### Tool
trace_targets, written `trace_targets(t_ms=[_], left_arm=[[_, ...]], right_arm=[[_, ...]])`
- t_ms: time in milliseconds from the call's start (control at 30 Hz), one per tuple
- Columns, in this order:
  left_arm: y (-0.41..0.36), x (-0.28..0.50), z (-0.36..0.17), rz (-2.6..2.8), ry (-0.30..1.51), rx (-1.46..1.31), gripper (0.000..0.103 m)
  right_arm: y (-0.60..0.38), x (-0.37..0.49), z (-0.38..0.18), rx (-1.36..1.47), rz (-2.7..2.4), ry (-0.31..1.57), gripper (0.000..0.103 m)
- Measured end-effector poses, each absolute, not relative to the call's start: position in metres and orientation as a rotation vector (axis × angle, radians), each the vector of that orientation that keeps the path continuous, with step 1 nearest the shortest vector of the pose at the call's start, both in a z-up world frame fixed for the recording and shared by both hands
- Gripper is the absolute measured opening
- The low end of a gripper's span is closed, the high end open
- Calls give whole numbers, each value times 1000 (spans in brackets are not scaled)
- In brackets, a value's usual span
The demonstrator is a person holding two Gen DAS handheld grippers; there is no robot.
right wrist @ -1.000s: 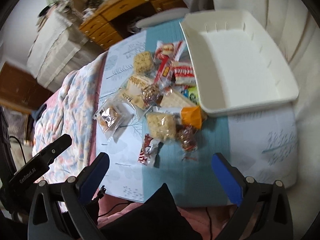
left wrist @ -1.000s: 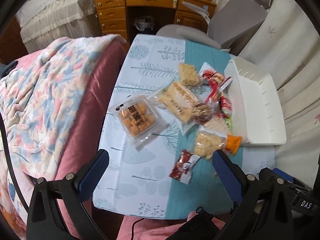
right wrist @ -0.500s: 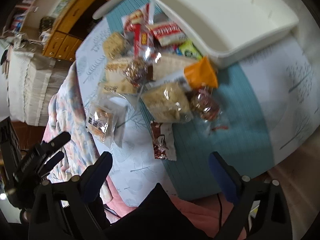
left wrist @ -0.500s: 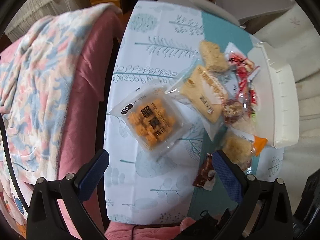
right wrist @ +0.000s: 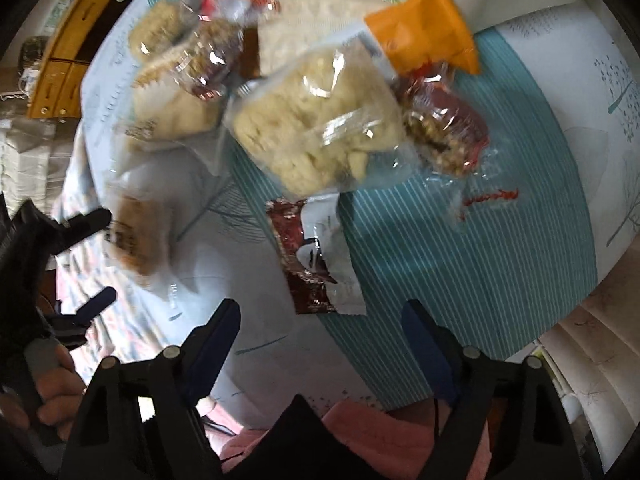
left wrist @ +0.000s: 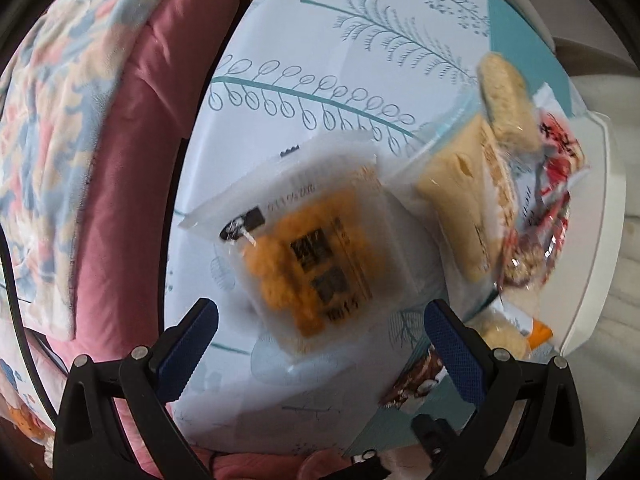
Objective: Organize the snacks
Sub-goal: 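Grasp the clear pastry pack with the left tool while the right tool grasps the brown wrapped bar, then lift the pastry pack with the left tool while the right tool lifts the brown bar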
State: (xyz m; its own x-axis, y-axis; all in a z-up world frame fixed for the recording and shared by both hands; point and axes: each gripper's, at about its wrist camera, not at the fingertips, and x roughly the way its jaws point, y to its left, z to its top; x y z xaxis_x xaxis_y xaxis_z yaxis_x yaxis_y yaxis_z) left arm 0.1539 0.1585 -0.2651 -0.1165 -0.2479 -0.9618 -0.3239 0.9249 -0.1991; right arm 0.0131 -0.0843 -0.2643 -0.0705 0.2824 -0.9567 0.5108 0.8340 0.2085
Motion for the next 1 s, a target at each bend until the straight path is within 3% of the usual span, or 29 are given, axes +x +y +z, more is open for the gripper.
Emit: trace_targets(t_ms=[367, 667, 833, 1000], left_arm=[[171, 164, -309, 77, 1786, -565, 100], [174, 174, -322, 17, 1783, -627, 85], [182, 178, -314, 23, 1779, -664, 70], [190, 171, -303, 10, 1779, -683, 61]], right_arm=[[-59, 23, -284, 501, -290, 1689, 70], [-35, 51, -290, 446, -283, 1692, 56], [-20, 58, -285, 411, -289, 1697, 39], [-10, 59, -285, 407, -282, 1710, 27]])
